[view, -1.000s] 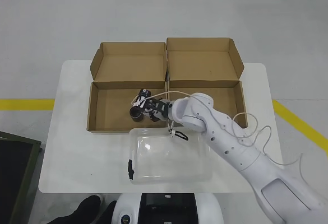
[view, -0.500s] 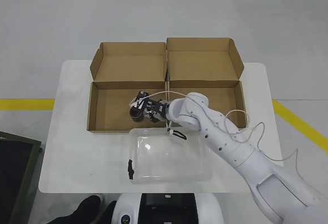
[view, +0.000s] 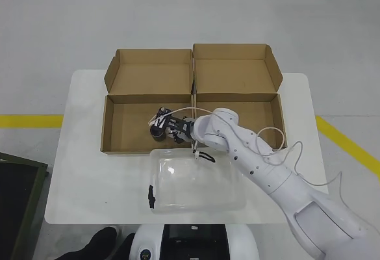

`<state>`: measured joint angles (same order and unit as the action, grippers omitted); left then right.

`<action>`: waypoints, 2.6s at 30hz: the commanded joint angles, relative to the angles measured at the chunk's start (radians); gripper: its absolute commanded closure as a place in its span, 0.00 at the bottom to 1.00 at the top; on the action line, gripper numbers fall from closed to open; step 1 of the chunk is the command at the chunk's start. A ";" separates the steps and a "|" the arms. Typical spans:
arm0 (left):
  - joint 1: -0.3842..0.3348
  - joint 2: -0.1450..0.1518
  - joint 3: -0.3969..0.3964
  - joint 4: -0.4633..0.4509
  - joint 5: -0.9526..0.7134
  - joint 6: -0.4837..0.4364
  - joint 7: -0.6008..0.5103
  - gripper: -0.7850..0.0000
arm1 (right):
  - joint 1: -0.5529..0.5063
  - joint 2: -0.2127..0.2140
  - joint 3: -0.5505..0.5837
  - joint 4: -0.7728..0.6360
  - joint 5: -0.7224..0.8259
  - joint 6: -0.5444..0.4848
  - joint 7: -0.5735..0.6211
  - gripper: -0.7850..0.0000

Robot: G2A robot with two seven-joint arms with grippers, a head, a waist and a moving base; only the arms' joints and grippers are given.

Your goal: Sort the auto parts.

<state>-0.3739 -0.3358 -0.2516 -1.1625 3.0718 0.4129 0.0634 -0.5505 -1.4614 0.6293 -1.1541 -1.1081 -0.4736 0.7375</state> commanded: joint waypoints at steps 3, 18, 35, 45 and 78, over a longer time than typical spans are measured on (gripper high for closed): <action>0.000 0.000 0.000 0.000 0.000 0.000 0.000 0.00 | -0.005 0.000 0.013 -0.007 0.001 0.001 0.002 0.55; 0.000 0.000 0.000 0.000 0.000 0.000 0.000 0.00 | -0.094 0.044 0.162 -0.243 0.017 -0.005 0.006 0.38; 0.000 0.000 0.000 0.000 0.000 0.000 0.000 0.00 | -0.485 0.138 0.462 -0.749 -0.065 0.001 -0.065 0.00; 0.000 0.000 0.000 0.000 0.000 0.000 0.000 0.00 | -0.782 0.180 0.647 -0.919 -0.233 0.020 -0.310 0.00; 0.000 0.000 0.000 0.000 0.000 0.000 0.000 0.00 | -1.444 0.228 1.149 -1.077 -0.356 0.104 -0.953 0.00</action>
<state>-0.3739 -0.3358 -0.2516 -1.1625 3.0718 0.4129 0.0634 -1.9914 -1.2329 1.7758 -2.2339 -1.4687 -0.3736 -0.2122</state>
